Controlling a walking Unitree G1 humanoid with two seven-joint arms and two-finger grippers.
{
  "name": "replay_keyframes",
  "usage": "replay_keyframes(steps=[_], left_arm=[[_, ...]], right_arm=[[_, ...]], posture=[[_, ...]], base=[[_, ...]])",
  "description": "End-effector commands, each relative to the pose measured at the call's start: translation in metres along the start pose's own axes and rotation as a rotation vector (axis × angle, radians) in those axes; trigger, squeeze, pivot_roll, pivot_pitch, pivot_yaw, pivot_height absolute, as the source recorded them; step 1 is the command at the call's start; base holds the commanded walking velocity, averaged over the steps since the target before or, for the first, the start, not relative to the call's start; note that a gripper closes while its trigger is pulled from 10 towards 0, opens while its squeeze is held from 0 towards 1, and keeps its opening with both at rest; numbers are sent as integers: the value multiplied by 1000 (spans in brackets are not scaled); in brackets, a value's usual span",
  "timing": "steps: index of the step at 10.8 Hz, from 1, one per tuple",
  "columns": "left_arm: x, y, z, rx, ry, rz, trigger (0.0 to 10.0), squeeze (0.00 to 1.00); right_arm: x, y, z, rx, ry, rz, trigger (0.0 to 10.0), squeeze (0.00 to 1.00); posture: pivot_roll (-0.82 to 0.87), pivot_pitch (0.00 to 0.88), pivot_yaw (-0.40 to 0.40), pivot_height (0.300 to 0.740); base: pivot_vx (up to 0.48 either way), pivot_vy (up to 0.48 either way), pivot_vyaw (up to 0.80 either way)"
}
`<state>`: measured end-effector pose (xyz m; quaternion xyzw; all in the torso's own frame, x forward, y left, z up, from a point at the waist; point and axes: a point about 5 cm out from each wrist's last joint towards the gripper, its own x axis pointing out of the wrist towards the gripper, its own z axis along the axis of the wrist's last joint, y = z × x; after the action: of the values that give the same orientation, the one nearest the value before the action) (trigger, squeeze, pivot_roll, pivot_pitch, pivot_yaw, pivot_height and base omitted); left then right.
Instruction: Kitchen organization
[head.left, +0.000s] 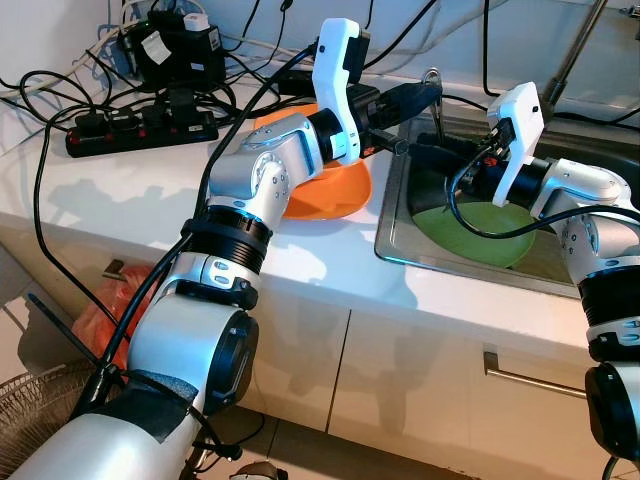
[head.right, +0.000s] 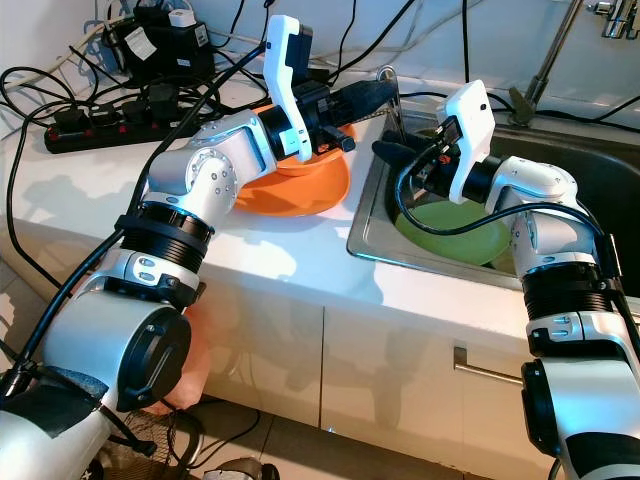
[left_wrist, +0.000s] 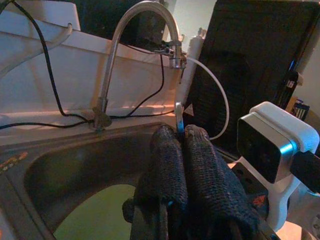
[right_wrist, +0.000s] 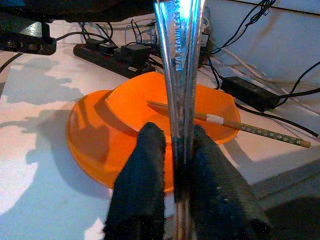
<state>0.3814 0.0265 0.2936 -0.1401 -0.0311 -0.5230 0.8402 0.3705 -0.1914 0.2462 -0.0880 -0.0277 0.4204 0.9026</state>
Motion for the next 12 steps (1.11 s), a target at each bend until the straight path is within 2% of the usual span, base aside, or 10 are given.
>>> replay_keyframes(steps=[1,3,4,5,8,9,10,11,12], left_arm=[[4,-6,8,21,-15,-32,0,0],[3,-7,7,22,-13,-30,0,0],[-8,3,-32,92,83,27,10000,1000],[-16,4,-52,104,119,33,10000,1000],[-22,4,-52,111,110,51,10000,1000],[-31,-1,-57,105,126,35,10000,1000],[-34,-2,-59,105,131,35,10000,1000],[-39,-1,-62,89,134,54,10000,1000],[-41,0,-62,76,126,73,10000,1000]], right_arm=[[2,-1,7,-26,-9,9,0,0],[3,-2,7,-28,-11,11,0,0],[-7,-6,0,-30,15,-34,0,0],[-12,-8,-6,-28,32,-69,0,0],[-12,-12,-9,-35,39,-115,0,0],[-14,-19,-17,-61,79,-194,0,0],[-15,-22,-20,-72,97,-232,0,0],[-17,-29,-29,-128,168,-330,0,0],[-18,-32,-36,-147,210,-384,0,0]], posture=[[22,13,4,740],[22,13,4,740],[17,18,2,740],[23,21,2,740],[36,29,0,740],[45,32,-2,740],[45,32,-2,740],[65,35,-2,740],[65,35,-2,740]], base=[[0,0,0],[0,0,0],[0,0,0],[0,0,0],[0,0,0],[0,0,0],[0,0,0],[0,0,0],[0,0,0]])
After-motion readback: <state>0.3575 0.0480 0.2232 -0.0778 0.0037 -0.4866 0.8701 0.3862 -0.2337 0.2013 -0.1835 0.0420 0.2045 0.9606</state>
